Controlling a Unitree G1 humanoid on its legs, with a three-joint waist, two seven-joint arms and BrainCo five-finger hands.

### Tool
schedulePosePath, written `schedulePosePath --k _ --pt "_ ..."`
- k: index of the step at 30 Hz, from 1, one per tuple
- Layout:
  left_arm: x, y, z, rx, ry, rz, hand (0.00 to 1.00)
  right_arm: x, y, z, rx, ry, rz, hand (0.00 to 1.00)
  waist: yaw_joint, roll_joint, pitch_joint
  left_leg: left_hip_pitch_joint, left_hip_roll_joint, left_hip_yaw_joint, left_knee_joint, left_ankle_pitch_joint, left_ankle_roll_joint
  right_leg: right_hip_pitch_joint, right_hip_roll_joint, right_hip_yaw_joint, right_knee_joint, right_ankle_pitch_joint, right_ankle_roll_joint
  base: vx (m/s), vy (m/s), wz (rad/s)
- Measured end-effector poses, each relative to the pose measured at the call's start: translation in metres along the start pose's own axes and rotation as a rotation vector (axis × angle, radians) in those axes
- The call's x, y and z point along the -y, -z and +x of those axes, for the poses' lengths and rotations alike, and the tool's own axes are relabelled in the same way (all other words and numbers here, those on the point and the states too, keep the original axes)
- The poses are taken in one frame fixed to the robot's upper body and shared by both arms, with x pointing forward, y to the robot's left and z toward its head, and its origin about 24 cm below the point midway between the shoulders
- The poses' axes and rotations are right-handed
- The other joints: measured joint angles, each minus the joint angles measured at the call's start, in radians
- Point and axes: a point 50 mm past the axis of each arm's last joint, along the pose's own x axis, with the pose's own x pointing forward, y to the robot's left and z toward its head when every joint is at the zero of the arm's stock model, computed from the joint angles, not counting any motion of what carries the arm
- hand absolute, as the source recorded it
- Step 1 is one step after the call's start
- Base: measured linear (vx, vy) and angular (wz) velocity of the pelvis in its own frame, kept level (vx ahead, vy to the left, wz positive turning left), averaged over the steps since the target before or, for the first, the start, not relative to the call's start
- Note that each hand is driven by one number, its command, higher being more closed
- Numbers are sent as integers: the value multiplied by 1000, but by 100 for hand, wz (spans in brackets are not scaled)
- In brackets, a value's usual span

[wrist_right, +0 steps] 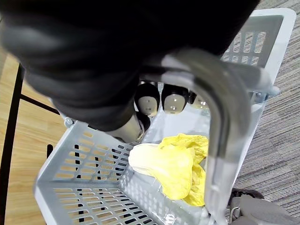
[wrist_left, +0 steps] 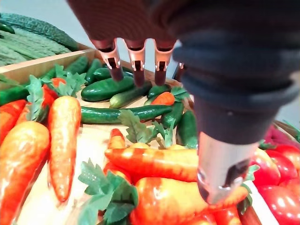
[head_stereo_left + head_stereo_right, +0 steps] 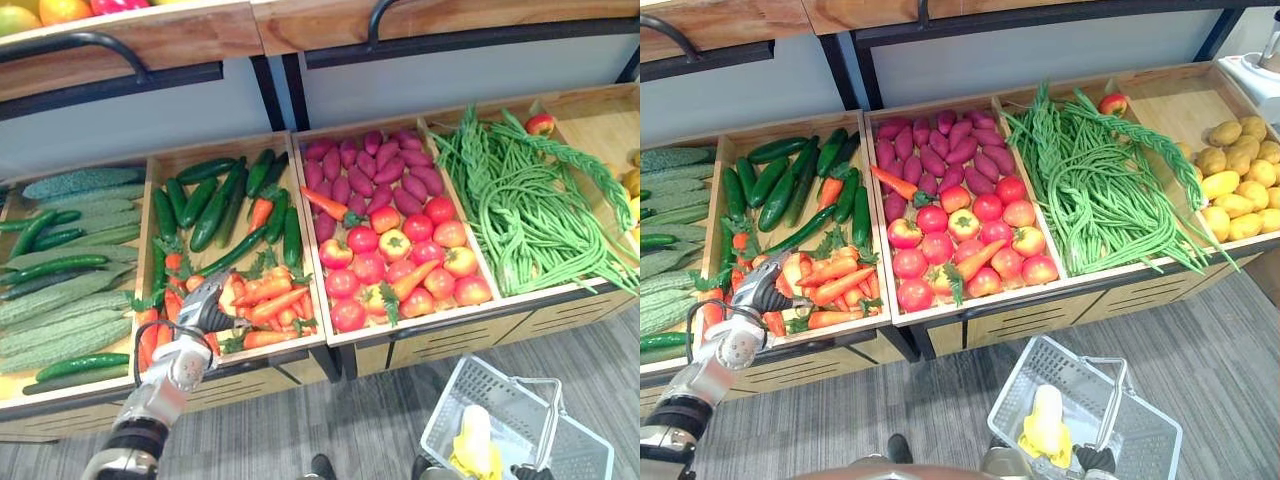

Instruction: Pick vegetable in the basket

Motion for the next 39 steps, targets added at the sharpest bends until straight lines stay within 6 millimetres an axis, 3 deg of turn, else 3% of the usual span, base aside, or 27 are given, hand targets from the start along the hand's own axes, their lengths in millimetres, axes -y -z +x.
schedulePosePath --k 18,32,33,39 --pt "-9 1 14 -19 -37 10 0 -3 -14 2 61 -12 -8 100 -2 3 45 -23 6 29 1 3 -3 -58 3 35 37 -3 -5 -6 -3 -5" --pt "-20 1 29 -73 -81 19 0 -11 -45 5 173 -23 14 100 -16 -2 133 -88 22 59 7 12 -7 -155 3 61 77 -4 -7 -1 -3 -5" --pt "-20 3 29 -85 -79 20 100 -12 -46 5 177 -27 12 100 -22 -2 133 -89 23 61 7 12 -7 -159 4 62 81 -3 -7 18 -5 -7" --pt "-29 2 35 -100 -155 20 100 -15 -53 4 210 -34 -2 100 -22 -8 137 -94 29 89 7 11 -8 -183 7 84 90 5 -15 8 -4 -12"
